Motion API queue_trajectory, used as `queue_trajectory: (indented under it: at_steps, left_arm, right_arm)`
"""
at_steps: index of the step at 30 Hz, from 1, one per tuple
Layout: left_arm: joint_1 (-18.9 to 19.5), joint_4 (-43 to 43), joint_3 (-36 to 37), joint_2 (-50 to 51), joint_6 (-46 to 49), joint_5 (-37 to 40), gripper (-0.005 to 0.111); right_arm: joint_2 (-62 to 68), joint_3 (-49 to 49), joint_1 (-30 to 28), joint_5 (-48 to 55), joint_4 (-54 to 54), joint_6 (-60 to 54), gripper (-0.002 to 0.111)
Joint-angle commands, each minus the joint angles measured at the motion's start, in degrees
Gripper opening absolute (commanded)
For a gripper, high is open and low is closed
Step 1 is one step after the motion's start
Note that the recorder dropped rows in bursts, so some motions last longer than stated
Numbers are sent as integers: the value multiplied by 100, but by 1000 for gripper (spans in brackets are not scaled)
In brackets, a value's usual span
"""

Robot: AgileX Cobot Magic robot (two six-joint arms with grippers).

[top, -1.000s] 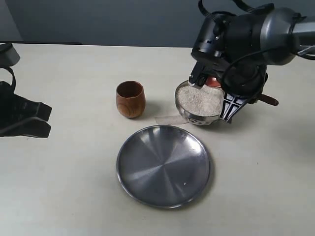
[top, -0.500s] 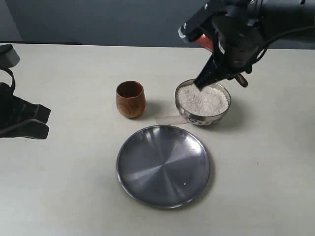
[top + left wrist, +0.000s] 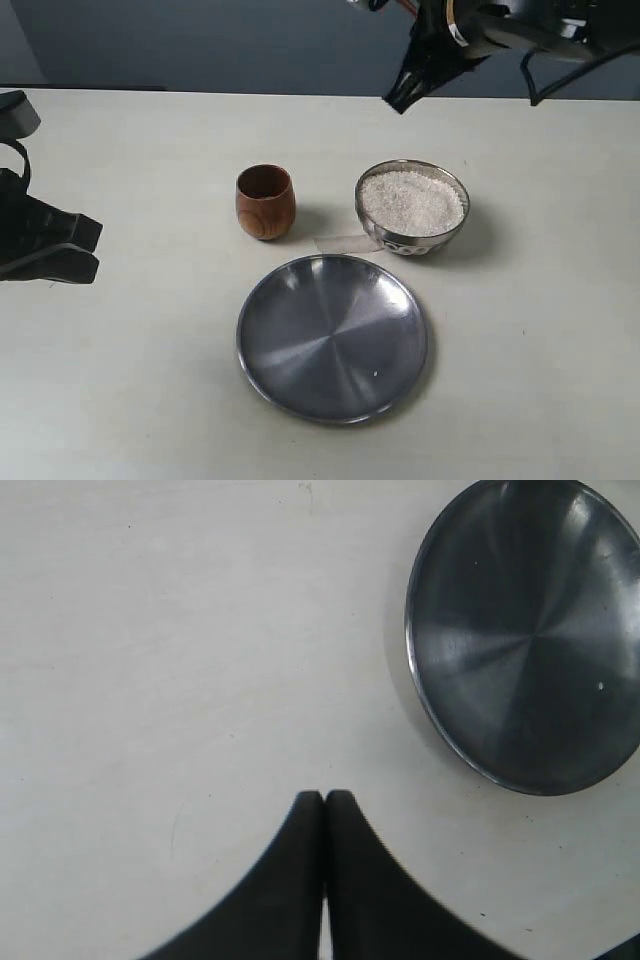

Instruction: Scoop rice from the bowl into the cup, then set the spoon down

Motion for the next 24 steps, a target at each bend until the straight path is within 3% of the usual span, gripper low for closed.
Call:
queue_trajectory:
  at_steps: [1, 8, 24]
  left_arm:
    - [-21, 7, 39, -2, 16, 31, 0]
    - [-21, 7, 39, -2, 16, 31, 0]
    - [-21, 7, 39, -2, 16, 65, 0]
  right_arm:
    - [48, -20, -36, 120, -883, -813, -1]
    - [398, -20, -36, 1177, -940, -2076, -1]
    - [737, 741, 32, 2524, -832, -2976, -1]
